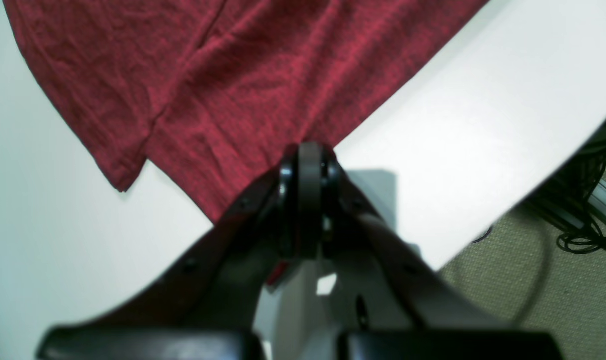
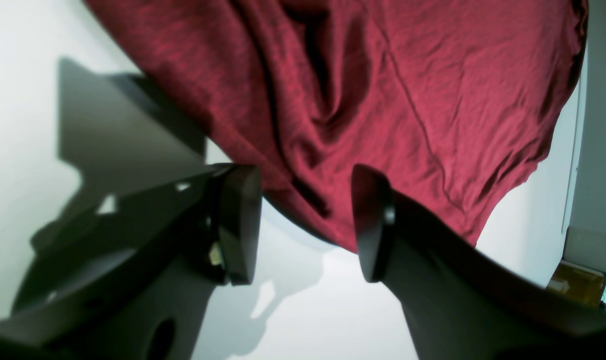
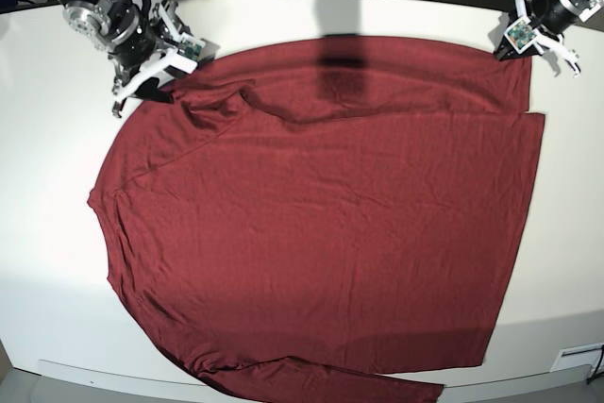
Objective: Fold the T-shirt properly
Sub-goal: 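Grasp the shirt's shoulder edge with both grippers and lift it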
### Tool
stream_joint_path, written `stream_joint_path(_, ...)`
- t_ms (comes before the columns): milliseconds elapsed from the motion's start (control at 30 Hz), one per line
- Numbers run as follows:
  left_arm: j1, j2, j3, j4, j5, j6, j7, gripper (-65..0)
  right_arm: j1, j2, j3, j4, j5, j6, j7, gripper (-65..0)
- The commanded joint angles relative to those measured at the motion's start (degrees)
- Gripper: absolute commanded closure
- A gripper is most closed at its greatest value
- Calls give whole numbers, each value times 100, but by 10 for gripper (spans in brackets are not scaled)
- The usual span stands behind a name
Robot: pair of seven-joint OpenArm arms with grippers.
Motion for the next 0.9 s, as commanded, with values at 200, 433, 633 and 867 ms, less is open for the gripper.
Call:
stream_joint_path(200,111,-48,15,-63,15,-231,450,0,63,79,15,-186,9,52,-136,-90)
stream_joint_path(433,162,-52,-11,131,-1073,-231,459,0,66,87,26,-166,651,-1274,-343,0)
stream_joint_path(633,203,-50,-415,841,-2411,-231,894,0,245,111,28,-83,721,-1449,-323,0)
stream_joint_path(867,-15,-50,-1193,1397,-3040,-231,1062,0,911,109,28,-83,1453,-1447,-439,0)
